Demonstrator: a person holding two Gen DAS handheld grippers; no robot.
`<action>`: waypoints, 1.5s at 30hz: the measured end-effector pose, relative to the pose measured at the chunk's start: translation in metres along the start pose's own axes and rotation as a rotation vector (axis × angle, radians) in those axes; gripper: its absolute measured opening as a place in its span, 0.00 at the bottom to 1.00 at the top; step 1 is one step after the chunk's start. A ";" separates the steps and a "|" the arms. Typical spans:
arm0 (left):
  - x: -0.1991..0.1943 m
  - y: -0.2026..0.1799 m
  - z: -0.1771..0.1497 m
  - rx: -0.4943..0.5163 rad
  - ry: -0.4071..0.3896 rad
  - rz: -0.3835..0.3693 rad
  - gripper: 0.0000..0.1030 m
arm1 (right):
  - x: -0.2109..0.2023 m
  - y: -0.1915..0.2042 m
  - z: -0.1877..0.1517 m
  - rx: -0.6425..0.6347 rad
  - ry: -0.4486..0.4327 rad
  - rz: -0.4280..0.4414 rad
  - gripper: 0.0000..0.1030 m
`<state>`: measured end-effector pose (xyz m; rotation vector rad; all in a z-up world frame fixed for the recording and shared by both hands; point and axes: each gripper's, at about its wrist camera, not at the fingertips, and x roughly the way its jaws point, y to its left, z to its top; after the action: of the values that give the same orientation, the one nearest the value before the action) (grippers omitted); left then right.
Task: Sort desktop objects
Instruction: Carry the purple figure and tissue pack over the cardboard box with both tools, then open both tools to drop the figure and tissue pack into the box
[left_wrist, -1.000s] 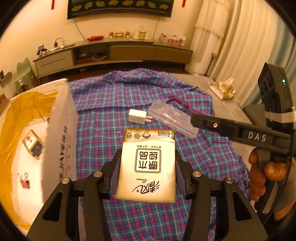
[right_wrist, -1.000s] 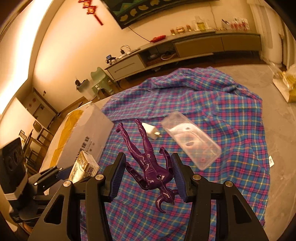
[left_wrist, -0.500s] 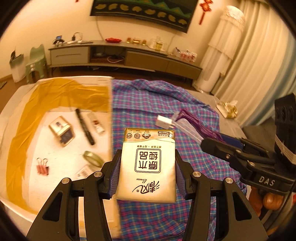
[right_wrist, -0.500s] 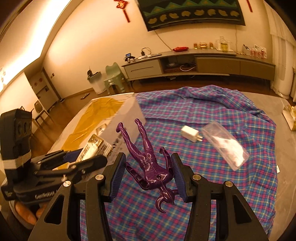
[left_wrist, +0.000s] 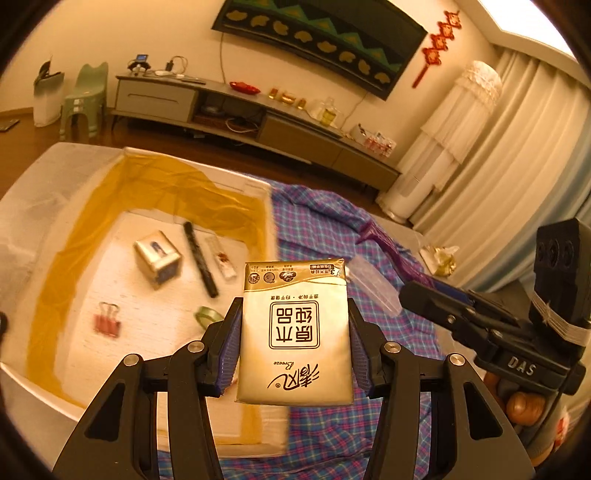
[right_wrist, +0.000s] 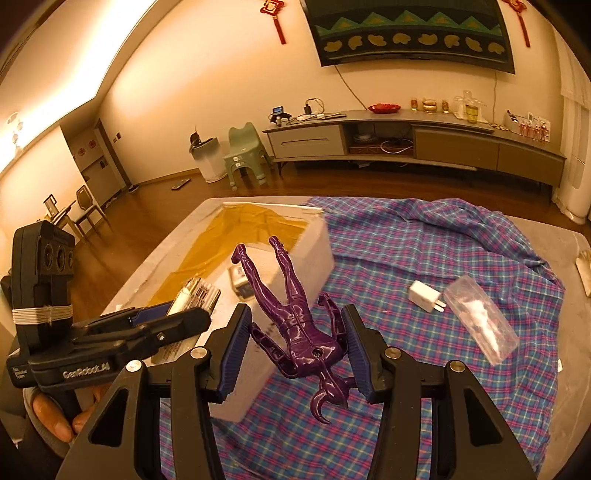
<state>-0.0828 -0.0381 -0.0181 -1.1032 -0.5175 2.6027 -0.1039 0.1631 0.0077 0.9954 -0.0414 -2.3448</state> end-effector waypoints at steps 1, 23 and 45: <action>-0.002 0.004 0.003 -0.004 0.000 0.006 0.51 | 0.000 0.004 0.001 -0.001 0.000 0.005 0.50; -0.013 0.122 0.029 -0.205 -0.007 0.044 0.51 | 0.057 0.094 0.032 -0.148 0.114 -0.037 0.50; 0.026 0.129 0.011 -0.302 0.161 0.043 0.51 | 0.215 0.121 0.088 -0.286 0.444 -0.092 0.50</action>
<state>-0.1220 -0.1465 -0.0817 -1.4166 -0.8785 2.4980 -0.2198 -0.0673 -0.0380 1.3620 0.5064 -2.0774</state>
